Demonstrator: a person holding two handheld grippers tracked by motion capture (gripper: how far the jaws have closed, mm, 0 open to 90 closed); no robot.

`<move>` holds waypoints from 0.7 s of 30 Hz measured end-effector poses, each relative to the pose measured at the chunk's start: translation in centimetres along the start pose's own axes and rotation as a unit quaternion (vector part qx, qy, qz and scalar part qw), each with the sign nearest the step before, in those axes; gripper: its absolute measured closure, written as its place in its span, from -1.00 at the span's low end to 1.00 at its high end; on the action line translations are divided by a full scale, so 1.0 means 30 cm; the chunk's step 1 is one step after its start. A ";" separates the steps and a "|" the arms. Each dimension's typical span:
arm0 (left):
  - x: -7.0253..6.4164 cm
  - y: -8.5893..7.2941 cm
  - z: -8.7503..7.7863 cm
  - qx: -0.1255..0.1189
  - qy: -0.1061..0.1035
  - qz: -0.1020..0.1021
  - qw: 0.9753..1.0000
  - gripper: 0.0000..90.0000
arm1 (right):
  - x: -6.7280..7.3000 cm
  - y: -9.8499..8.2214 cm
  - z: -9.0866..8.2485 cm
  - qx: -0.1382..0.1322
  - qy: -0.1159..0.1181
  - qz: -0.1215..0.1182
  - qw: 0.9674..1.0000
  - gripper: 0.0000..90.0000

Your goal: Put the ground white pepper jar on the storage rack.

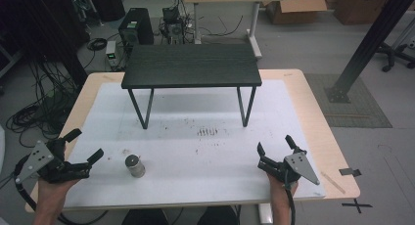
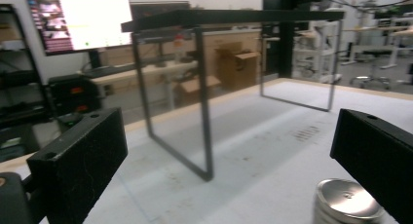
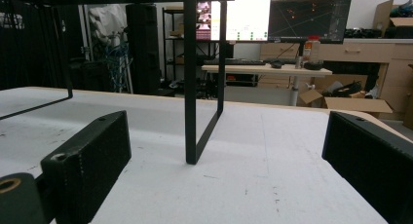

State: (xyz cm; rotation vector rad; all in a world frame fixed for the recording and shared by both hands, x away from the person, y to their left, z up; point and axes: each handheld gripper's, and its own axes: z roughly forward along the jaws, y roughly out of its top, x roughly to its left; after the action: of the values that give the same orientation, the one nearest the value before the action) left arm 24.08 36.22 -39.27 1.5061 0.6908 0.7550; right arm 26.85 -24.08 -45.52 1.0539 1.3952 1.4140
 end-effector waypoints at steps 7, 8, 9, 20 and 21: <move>-0.027 0.001 0.002 0.003 -0.033 -0.013 0.999 -0.99 | 0.000 0.000 0.000 -0.001 0.000 -0.001 1.000 -0.92; -0.030 -0.001 0.003 0.003 -0.039 -0.016 0.999 -0.99 | 0.000 0.000 0.000 0.000 0.000 0.000 1.000 -0.92; -0.033 -0.002 0.003 0.003 -0.043 -0.019 0.999 -0.99 | 0.000 0.000 0.000 0.000 0.000 0.000 1.000 -0.92; -0.075 -0.027 0.018 0.029 -0.084 -0.029 0.996 -0.99 | 0.000 0.000 0.000 0.000 0.000 -0.001 1.000 -0.92; -0.085 -0.036 0.026 0.038 -0.092 -0.029 0.995 -0.99 | 0.000 0.000 0.000 0.000 0.000 -0.001 1.000 -0.92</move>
State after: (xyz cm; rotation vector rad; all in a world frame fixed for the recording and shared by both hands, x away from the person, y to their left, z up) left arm 23.18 33.78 -40.53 1.5957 0.6279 0.5426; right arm 26.84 -24.08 -45.53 1.0522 1.3949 1.4131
